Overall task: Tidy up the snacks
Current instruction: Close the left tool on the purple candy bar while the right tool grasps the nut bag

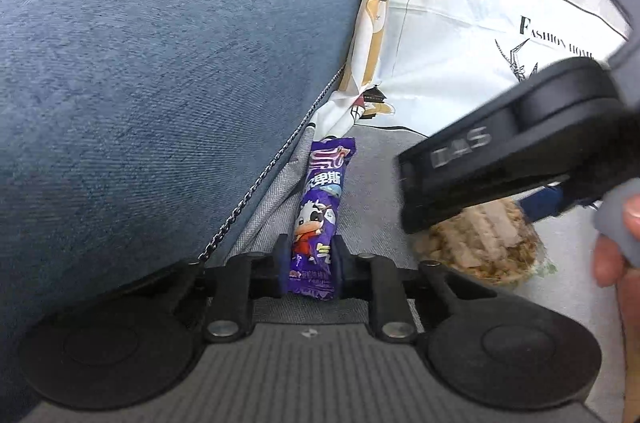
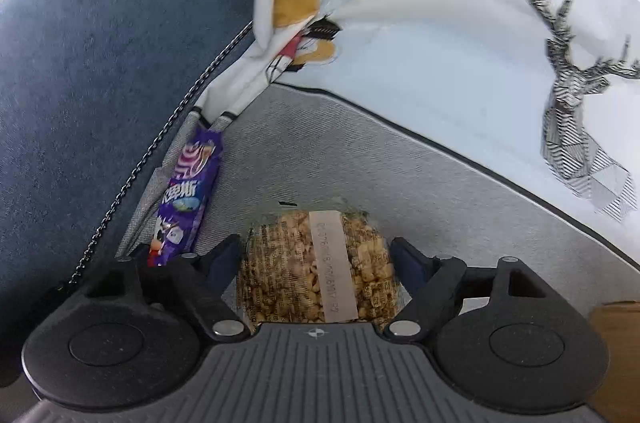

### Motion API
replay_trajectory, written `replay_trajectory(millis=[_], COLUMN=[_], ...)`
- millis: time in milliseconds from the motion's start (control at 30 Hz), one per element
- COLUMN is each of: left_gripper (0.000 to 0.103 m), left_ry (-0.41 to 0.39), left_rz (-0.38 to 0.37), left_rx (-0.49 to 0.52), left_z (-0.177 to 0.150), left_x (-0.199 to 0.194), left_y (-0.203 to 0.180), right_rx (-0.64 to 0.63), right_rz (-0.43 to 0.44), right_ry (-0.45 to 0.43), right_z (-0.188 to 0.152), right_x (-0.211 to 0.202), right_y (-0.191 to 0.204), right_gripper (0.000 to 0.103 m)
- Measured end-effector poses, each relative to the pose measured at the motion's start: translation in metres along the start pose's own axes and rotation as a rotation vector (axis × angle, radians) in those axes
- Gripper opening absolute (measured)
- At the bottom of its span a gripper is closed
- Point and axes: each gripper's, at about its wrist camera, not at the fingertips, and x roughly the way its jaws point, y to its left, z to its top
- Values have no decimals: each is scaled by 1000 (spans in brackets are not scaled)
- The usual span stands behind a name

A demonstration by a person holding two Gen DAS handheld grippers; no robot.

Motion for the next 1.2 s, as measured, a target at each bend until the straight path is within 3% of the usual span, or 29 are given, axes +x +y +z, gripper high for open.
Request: replay_trajectory(millis=[300,433,667,800,933,1200], left_gripper=[18,18,17,17,16,17], left_ry=[93,151,203,236,290,339], left_rz=[-115,-184,-282,-319,-332,-317], left_rx=[-50,-52,-31,-58,-101,-162], left_z=[-8,-22,-55,-73,-93,-110], left_x=[-28,-52,-113,-139,-156,-173], left_y=[12,23,39,45,50,60], right_rx=[58,68,-27,-89,-70,-109], right_rz=[-38,-37,-7,5,38,5], right_ry=[-87,-153,-269,-299,-296,-220], right_z=[-48,-94,-200,-254,-294,-312], right_x=[-76,-125,-192,-197,-182,-152], right_y=[-12,-3,36,57,63,61], right_gripper=[81,81,81,81,81,81])
